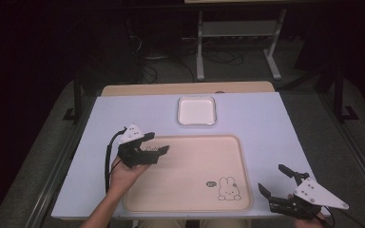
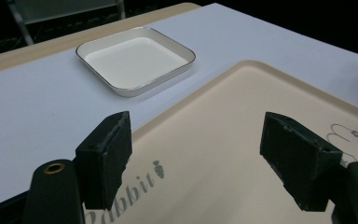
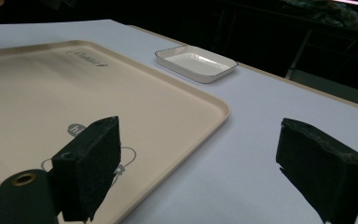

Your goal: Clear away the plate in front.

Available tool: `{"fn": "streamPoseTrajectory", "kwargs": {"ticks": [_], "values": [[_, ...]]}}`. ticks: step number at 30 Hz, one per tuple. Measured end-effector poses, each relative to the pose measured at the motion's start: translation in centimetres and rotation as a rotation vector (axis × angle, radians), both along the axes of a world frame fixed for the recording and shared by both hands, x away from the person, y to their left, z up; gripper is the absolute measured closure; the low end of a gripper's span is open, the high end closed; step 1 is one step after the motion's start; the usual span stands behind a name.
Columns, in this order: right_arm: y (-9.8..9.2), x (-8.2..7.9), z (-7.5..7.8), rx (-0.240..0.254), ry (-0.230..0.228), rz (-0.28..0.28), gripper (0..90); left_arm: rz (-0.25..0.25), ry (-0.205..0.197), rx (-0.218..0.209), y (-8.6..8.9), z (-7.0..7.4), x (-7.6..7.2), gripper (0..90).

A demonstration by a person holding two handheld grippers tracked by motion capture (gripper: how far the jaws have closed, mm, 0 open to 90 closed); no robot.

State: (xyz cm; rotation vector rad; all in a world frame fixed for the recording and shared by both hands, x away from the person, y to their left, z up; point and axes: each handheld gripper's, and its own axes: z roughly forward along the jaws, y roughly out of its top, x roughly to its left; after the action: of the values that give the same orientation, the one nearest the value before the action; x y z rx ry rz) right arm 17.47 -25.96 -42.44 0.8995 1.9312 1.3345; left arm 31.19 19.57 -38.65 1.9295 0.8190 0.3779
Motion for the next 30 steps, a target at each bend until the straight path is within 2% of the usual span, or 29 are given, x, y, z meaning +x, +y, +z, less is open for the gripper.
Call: {"fn": "streamPoseTrajectory", "kwargs": {"ticks": [7,14,25,26,28,30], "values": [[0.0,0.0,0.0,0.002,-0.004,0.004,12.9,0.007,0.025,0.007,-1.1,0.7,2.2,26.1],[0.0,0.0,0.0,0.002,0.0,0.007,12.9,0.02,0.05,0.003,-2.0,0.7,3.8,25.2],[-0.1,0.0,0.0,0.004,-0.006,0.011,12.9,0.041,0.122,0.014,-3.7,0.7,7.4,28.0],[-0.1,0.0,0.0,0.004,-0.006,0.011,12.9,0.041,0.122,0.014,-3.7,0.7,7.4,28.1],[-0.1,0.0,0.0,0.007,-0.005,0.011,12.9,0.05,0.154,0.002,-3.9,0.8,8.3,28.1],[-0.1,0.0,0.0,0.011,-0.005,0.011,12.9,0.058,0.168,-0.001,-4.0,0.8,9.0,28.8]]}}
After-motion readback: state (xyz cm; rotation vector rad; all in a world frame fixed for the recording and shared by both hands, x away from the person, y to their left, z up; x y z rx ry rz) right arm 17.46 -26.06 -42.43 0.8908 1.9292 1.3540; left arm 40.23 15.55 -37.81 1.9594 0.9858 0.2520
